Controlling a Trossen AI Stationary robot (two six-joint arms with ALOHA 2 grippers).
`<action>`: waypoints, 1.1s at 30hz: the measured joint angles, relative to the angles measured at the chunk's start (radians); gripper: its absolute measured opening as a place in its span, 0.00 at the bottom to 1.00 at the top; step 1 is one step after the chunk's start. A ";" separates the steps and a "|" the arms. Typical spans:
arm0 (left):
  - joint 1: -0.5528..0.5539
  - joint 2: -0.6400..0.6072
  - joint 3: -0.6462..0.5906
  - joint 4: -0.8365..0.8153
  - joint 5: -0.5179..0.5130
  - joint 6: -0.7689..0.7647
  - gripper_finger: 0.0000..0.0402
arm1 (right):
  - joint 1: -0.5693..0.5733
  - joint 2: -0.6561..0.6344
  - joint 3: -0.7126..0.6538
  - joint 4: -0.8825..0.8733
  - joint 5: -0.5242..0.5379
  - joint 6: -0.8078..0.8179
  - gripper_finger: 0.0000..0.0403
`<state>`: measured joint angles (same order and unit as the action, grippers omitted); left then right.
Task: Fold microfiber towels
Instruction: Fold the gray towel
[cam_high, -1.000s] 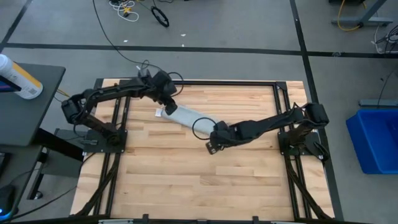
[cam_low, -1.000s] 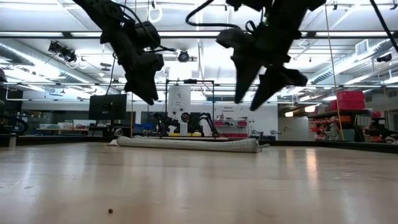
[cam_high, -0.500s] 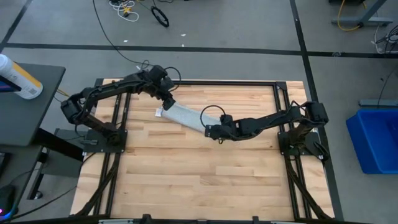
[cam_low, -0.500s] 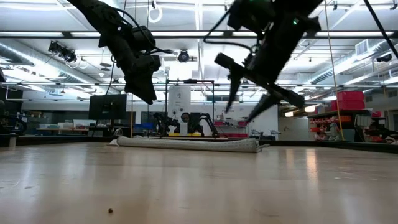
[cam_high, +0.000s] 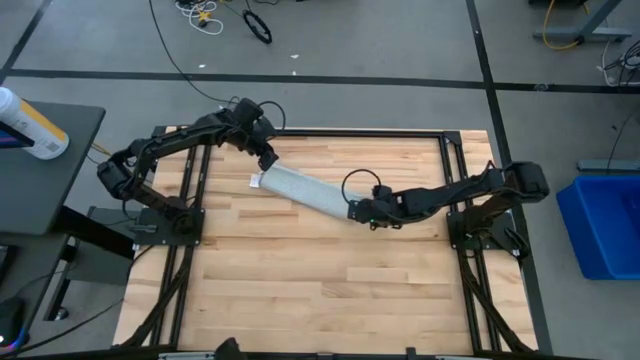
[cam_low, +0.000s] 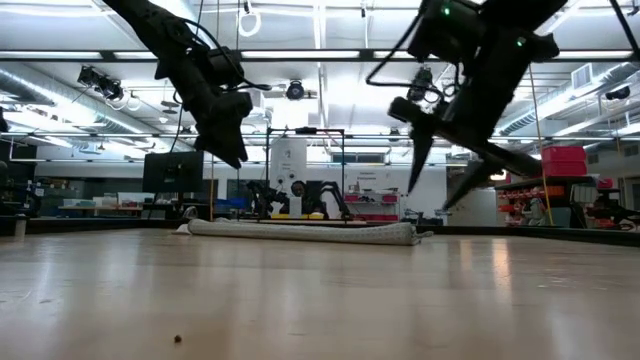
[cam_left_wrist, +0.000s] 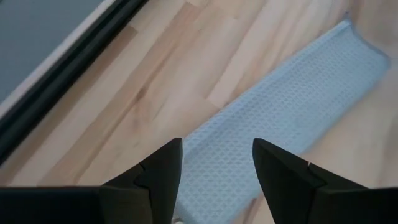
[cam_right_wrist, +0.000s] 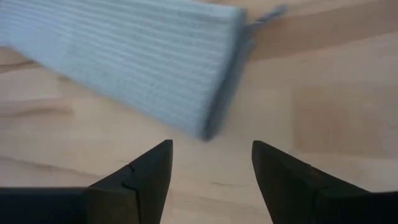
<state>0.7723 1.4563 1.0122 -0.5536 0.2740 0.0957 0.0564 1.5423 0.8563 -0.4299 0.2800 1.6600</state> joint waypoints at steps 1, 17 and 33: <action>0.000 0.000 0.000 0.001 0.013 -0.006 0.51 | -0.004 -0.003 -0.016 0.001 -0.007 0.001 0.57; -0.084 0.000 0.000 0.030 0.078 -0.085 0.51 | -0.062 -0.002 -0.221 0.289 -0.017 0.033 0.56; -0.201 0.000 -0.014 0.106 0.034 -0.206 0.51 | -0.170 0.000 -0.290 0.509 -0.064 -0.083 0.56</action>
<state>0.5713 1.4567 0.9981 -0.4481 0.3078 -0.1105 -0.1134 1.5425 0.5663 0.0792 0.2157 1.5769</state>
